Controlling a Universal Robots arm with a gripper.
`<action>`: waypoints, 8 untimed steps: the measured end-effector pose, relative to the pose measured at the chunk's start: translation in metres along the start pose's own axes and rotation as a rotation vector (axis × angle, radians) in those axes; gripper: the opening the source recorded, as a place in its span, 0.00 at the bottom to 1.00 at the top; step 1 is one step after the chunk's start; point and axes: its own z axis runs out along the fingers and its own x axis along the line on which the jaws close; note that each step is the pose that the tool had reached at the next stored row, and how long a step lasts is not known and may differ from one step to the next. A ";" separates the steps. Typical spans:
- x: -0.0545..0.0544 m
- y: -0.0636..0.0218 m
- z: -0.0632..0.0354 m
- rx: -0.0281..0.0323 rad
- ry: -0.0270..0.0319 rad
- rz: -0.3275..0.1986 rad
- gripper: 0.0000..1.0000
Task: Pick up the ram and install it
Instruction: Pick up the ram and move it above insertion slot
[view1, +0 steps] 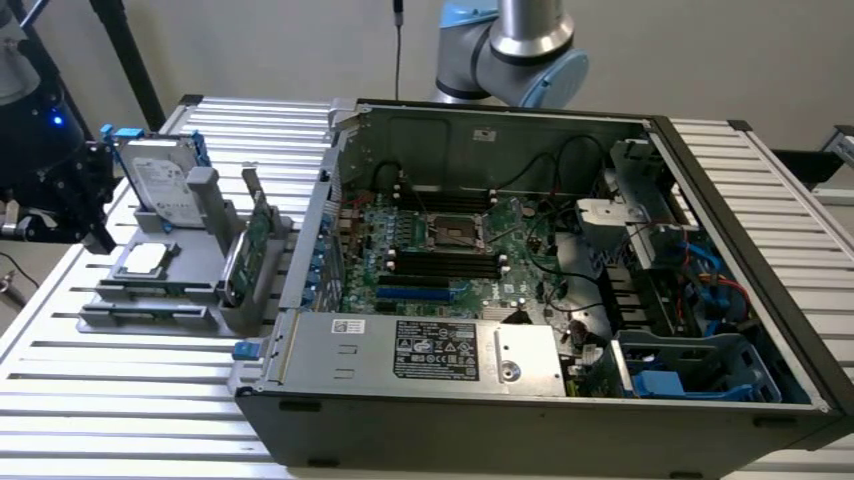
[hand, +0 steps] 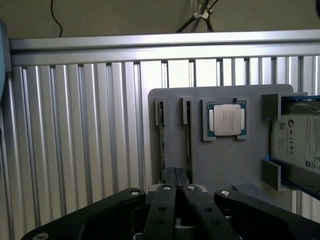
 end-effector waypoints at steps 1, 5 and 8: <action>0.000 0.0000 0.0001 0.0001 -0.0001 0.000 0.11; 0.000 -0.0001 0.0001 0.0001 -0.0001 0.000 0.11; 0.000 -0.0001 0.0004 0.0003 -0.0002 0.000 0.11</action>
